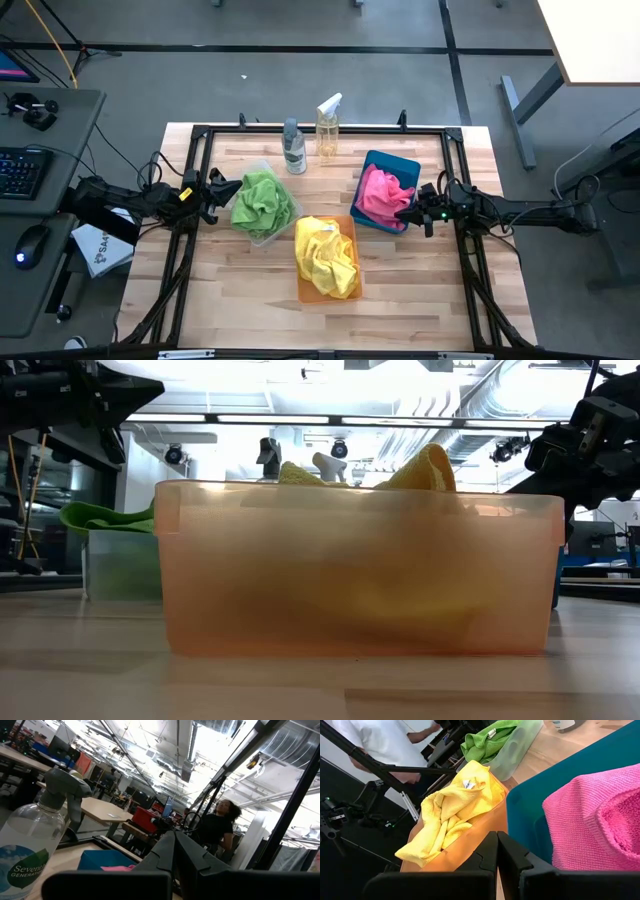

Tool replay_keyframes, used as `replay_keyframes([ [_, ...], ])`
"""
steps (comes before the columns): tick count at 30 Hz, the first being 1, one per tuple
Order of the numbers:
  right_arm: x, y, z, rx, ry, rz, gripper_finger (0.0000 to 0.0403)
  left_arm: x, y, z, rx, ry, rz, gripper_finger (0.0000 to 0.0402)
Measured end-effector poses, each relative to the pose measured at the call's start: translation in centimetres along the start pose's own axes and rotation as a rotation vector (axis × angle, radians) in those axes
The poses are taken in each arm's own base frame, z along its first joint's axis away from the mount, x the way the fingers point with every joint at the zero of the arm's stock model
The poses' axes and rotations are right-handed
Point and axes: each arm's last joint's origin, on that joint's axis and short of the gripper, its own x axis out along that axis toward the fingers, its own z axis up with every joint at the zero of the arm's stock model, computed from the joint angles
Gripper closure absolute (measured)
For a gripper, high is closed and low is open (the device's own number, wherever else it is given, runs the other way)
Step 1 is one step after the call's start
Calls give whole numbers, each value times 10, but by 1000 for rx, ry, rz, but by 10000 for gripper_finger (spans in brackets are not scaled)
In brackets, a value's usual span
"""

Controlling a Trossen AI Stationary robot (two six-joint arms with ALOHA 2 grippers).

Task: Sort microfiber towel by color & place in baskets
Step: Return to Home Position

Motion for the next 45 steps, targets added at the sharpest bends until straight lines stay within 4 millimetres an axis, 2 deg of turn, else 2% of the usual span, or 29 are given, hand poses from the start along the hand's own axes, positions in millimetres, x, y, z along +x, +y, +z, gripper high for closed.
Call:
replay_keyframes([
  [36,0,0,0,0,1,3,402,-2,1,1,0,0,0,401],
  [41,0,0,0,0,1,2,402,-7,5,5,176,-21,34,401],
  [45,0,0,0,0,-1,0,402,-9,9,-4,249,79,15,401],
])
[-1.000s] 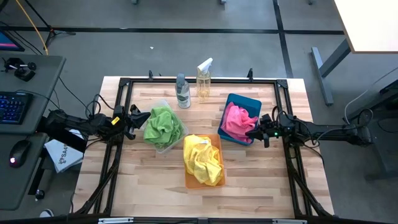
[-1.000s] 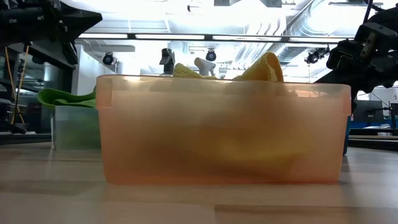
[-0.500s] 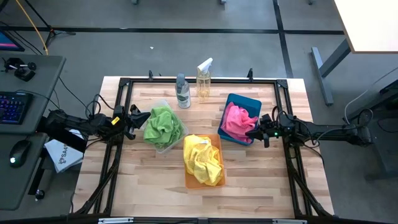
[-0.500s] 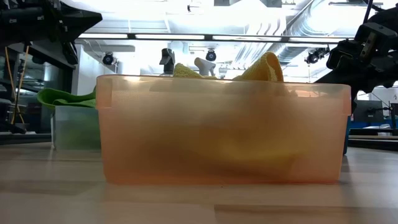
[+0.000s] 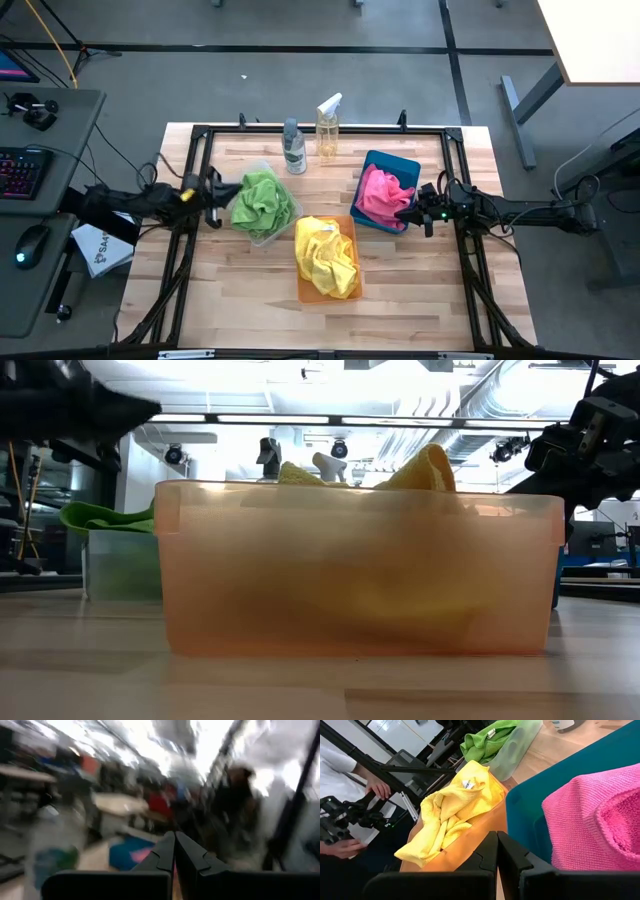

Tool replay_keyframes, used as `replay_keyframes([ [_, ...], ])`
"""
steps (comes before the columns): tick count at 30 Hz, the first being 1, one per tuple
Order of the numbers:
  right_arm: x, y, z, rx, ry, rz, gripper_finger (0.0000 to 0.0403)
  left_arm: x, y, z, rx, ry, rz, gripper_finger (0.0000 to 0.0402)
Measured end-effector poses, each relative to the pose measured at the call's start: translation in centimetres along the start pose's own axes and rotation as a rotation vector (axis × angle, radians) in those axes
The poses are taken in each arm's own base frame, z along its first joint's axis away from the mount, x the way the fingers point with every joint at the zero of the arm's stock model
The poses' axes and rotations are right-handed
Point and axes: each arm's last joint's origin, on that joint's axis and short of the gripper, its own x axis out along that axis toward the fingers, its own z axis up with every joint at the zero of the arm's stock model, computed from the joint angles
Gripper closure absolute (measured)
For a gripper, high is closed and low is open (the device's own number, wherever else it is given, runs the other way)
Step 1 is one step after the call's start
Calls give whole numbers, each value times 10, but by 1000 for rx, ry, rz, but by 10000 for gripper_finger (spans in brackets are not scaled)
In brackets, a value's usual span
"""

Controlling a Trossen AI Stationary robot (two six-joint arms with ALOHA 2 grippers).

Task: Sort microfiber towel by color & place in baskets
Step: Return to Home Position

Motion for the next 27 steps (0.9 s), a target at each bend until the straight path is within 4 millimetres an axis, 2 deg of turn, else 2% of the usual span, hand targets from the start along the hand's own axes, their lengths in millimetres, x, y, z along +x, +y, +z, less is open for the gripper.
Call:
replay_keyframes([
  [5,0,0,0,-5,0,0,402,-2,0,-24,81,270,-234,401],
  [8,0,0,0,-5,1,0,402,-4,-2,-26,116,301,-377,401],
  [27,0,0,0,-7,1,0,402,-3,-1,-27,89,313,-333,401],
])
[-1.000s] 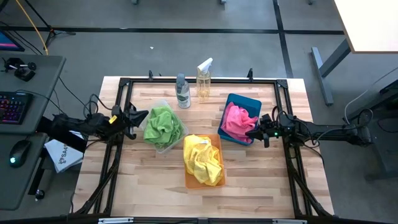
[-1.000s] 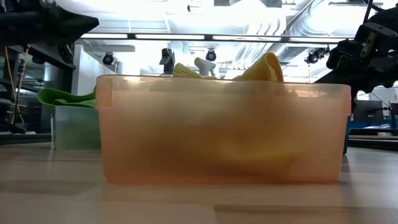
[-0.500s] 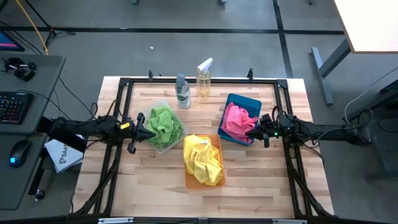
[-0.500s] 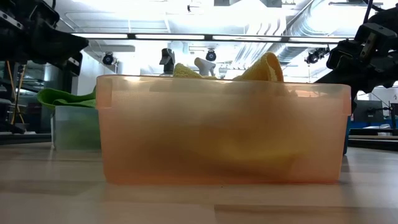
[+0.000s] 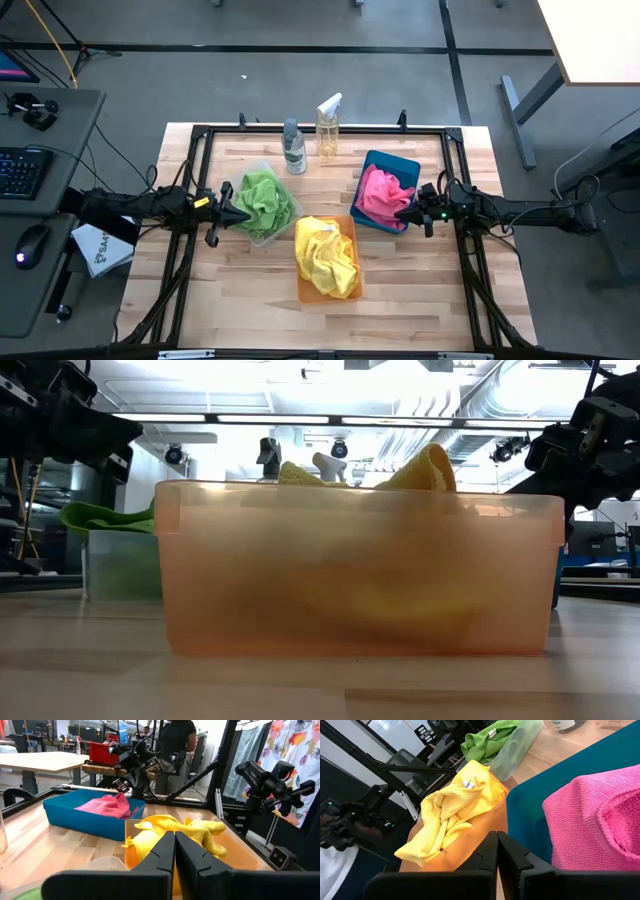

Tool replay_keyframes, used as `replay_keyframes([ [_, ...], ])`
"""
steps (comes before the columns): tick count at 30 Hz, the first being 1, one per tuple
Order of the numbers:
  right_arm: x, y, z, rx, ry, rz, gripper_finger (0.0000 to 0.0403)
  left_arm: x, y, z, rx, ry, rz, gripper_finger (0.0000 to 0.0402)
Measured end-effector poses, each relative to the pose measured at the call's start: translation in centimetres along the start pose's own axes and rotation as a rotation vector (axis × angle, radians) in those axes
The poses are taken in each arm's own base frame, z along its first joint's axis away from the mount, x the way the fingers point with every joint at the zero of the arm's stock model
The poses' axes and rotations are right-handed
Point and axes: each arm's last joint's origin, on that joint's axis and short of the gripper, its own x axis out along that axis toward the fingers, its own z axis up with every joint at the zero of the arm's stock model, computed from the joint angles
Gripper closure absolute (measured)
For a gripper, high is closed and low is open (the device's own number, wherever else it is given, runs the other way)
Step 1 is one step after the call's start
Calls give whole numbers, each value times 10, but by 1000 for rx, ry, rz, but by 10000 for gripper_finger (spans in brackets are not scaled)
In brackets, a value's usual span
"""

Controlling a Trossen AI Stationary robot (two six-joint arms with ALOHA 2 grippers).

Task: Sort microfiber towel by color & place in baskets
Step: Return to Home Position

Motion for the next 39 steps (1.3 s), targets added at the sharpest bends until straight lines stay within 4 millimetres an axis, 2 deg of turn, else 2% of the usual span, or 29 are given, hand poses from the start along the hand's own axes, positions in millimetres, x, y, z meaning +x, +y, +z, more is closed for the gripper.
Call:
replay_keyframes([
  [29,0,0,0,-4,1,3,402,0,0,0,0,0,0,401],
  [33,-4,5,2,-167,-46,36,402,0,0,0,0,0,-1,401],
  [39,-21,18,11,-506,-285,63,402,0,0,0,1,1,-1,401],
])
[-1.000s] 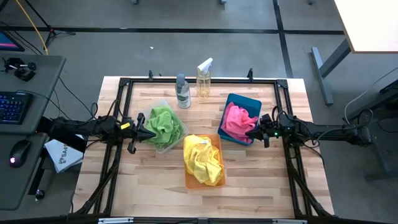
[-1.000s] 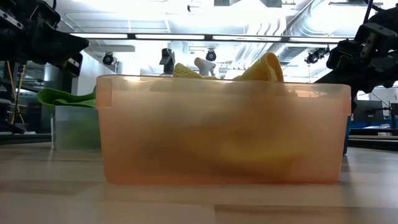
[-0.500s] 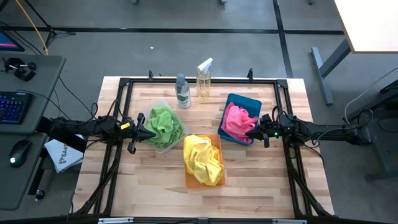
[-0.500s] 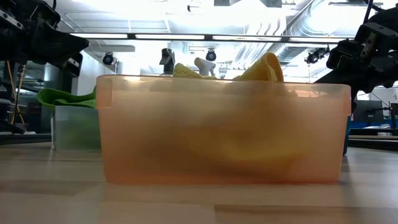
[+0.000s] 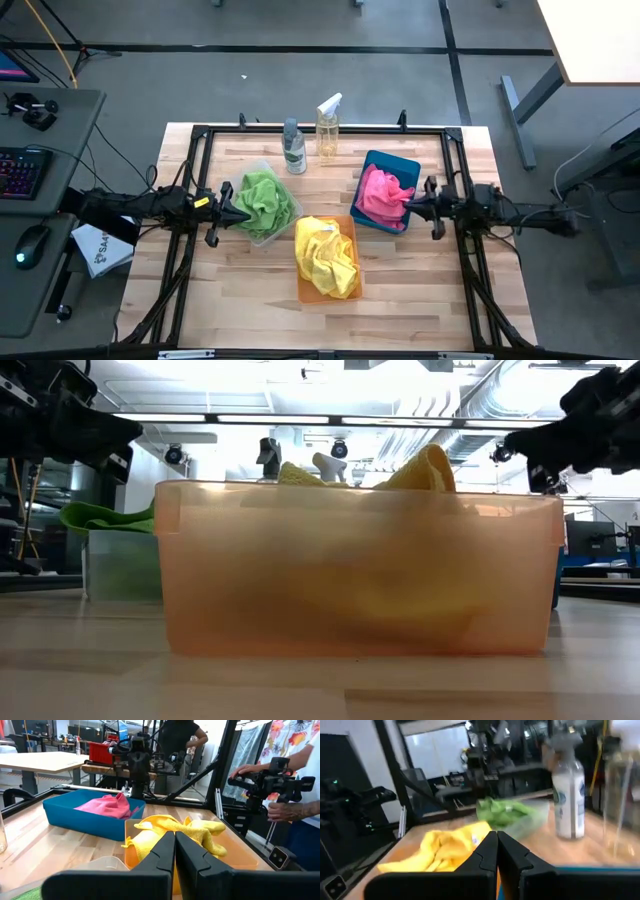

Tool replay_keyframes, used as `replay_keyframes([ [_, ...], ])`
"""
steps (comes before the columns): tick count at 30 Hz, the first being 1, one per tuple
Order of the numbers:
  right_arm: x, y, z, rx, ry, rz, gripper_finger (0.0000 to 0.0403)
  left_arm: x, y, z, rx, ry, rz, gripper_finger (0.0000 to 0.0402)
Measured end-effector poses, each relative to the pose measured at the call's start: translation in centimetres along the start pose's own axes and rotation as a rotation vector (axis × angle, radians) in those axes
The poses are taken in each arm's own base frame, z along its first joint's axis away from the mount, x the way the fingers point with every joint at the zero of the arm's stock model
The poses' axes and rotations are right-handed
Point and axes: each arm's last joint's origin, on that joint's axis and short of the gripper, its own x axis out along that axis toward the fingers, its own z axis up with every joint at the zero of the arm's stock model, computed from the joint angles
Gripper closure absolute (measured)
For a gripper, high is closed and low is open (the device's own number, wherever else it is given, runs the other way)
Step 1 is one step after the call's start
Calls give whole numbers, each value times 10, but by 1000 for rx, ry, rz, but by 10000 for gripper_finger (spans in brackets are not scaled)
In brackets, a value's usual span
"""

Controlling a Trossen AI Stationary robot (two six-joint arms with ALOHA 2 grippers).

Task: Sort microfiber towel by color & place in baskets
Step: Return to Home Position

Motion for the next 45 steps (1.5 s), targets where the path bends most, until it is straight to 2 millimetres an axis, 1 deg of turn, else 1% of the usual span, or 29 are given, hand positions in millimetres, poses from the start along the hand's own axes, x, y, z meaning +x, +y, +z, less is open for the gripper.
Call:
replay_keyframes([
  [5,0,4,1,-145,-10,39,402,0,0,0,0,3,-1,401],
  [8,0,6,3,-329,-37,59,402,1,0,0,0,6,-2,401],
  [10,0,7,3,-404,-51,85,402,1,0,-1,0,15,-1,401],
  [11,0,7,2,-400,-36,88,402,1,0,-1,0,14,-2,401],
  [14,0,5,-2,-285,15,58,402,1,0,-2,0,21,-1,401],
  [19,0,5,-2,-348,14,53,402,1,0,-2,0,19,-1,401],
  [24,0,5,-2,-283,15,54,402,1,0,-2,0,18,-1,401],
  [45,1,5,-4,-285,32,54,402,1,0,-2,0,18,-1,401],
])
